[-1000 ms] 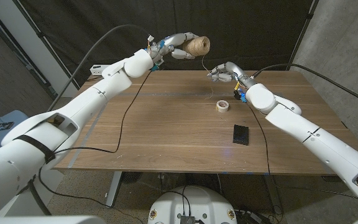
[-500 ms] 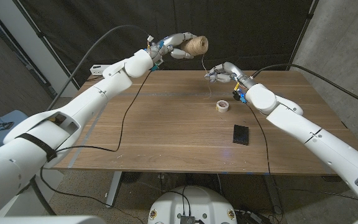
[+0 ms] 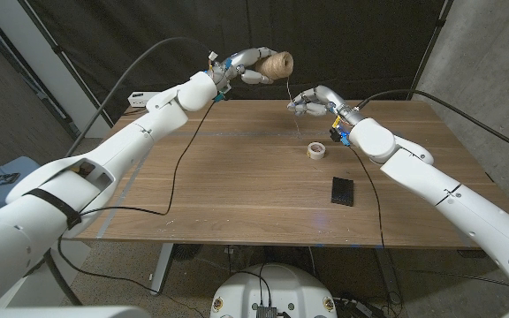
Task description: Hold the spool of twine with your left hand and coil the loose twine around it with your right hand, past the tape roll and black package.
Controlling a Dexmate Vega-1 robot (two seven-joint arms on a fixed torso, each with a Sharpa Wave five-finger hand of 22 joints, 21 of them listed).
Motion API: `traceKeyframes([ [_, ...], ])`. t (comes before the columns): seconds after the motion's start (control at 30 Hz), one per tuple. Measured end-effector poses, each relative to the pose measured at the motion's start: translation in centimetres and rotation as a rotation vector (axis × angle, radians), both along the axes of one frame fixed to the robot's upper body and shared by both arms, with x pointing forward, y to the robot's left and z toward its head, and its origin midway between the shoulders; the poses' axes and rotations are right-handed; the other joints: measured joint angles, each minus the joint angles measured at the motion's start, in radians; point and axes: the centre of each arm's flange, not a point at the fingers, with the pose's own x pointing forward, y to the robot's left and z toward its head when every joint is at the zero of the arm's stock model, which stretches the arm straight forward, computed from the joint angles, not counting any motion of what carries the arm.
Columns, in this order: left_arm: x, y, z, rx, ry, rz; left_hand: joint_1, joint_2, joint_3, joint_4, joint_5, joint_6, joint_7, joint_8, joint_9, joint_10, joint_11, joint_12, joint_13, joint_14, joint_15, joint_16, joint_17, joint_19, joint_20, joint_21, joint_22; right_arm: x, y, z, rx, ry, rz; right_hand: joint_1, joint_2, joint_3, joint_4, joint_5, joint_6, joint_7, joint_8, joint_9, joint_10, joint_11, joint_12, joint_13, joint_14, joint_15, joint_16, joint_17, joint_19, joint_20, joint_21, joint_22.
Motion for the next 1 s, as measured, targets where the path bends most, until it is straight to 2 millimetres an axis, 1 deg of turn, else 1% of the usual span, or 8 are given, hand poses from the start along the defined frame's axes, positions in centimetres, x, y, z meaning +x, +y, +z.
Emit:
traceKeyframes([
  [0.57,0.9,0.2,0.0,-0.007,0.010,0.017,0.000,-0.001,0.000,0.000,0.000,0.002,0.003,-0.001,0.005,0.002,0.002,0.000,0.005,0.000,0.000,0.000,0.000,0.000,0.000,0.000,0.000,-0.8,0.4,0.3,0.009,-0.022,0.032,0.000,0.000,0.000,0.000,0.000,0.000,0.000,0.000,0.000,0.000,0.000,0.000,0.000,0.000,0.000,0.000,0.004,0.000,0.000,0.000,0.000],
  [0.6,0.9,0.1,0.0,-0.007,0.011,0.017,0.000,-0.001,0.000,0.000,0.000,0.002,0.003,0.000,0.005,0.002,0.002,0.000,0.005,0.000,0.000,0.000,0.000,0.000,0.000,0.000,0.000,-0.8,0.4,0.3,0.009,-0.022,0.032,0.000,0.000,0.000,0.000,0.000,0.000,0.000,-0.003,0.000,0.000,0.000,0.000,0.000,0.000,0.000,0.000,0.004,0.000,0.000,0.000,0.000],
  [1.0,1.3,0.1,0.0,-0.023,0.013,0.023,-0.005,-0.003,0.000,0.000,-0.001,0.002,0.003,0.003,0.005,0.002,0.002,0.000,0.005,0.004,0.004,0.000,0.000,0.000,0.000,0.000,0.000,-1.3,0.7,0.5,0.018,-0.035,0.046,0.007,0.007,0.000,0.000,0.000,0.000,0.000,-0.004,0.000,0.000,0.000,-0.008,0.000,0.000,0.000,-0.007,0.004,0.000,0.000,0.007,0.000],
])
